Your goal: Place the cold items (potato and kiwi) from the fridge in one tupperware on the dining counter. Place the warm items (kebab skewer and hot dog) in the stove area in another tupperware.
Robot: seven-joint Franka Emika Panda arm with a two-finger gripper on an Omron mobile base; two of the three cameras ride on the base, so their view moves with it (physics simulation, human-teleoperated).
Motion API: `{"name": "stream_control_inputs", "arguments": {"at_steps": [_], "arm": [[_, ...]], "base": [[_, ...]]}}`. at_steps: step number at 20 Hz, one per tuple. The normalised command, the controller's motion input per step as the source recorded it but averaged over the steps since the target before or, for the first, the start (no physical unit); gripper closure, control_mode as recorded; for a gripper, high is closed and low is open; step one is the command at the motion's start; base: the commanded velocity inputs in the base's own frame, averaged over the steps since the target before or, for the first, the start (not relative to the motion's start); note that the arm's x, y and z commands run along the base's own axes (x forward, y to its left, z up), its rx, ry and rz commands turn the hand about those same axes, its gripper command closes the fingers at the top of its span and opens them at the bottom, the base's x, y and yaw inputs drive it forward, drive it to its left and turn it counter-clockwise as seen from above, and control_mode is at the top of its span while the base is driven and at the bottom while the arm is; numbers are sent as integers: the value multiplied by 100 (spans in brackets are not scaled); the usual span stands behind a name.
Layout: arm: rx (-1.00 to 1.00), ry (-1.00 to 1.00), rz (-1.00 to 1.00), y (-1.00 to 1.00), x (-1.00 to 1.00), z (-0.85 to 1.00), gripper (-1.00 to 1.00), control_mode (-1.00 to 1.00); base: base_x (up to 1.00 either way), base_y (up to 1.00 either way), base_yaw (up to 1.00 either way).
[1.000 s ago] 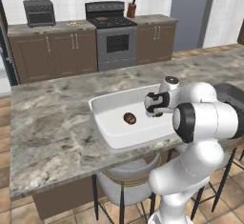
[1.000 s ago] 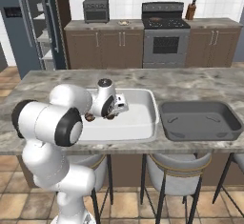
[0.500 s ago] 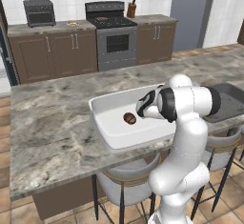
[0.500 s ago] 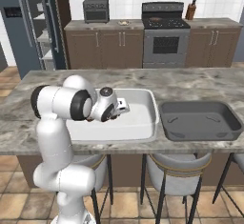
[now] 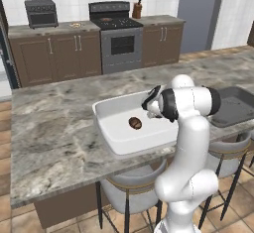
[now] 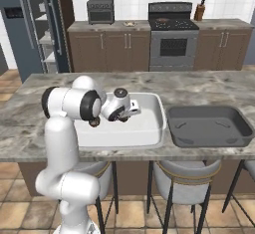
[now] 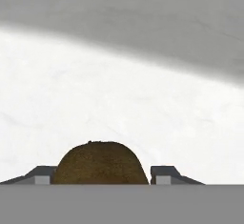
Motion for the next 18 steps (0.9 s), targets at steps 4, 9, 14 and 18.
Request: {"name": "stream_control_inputs", "arguments": {"at_steps": [4,9,14,18], "arm": [[7,-17,1,-1,-31,57,-100,-100],[0,-14,0,6,-54,85,-100,-100],[0,-4,0,10,-82,100,-100,-100],[0,0,0,1,-100,100,-100,-100]], "base": [[0,0,0],[0,0,0],[0,0,0],[0,0,0]]}}
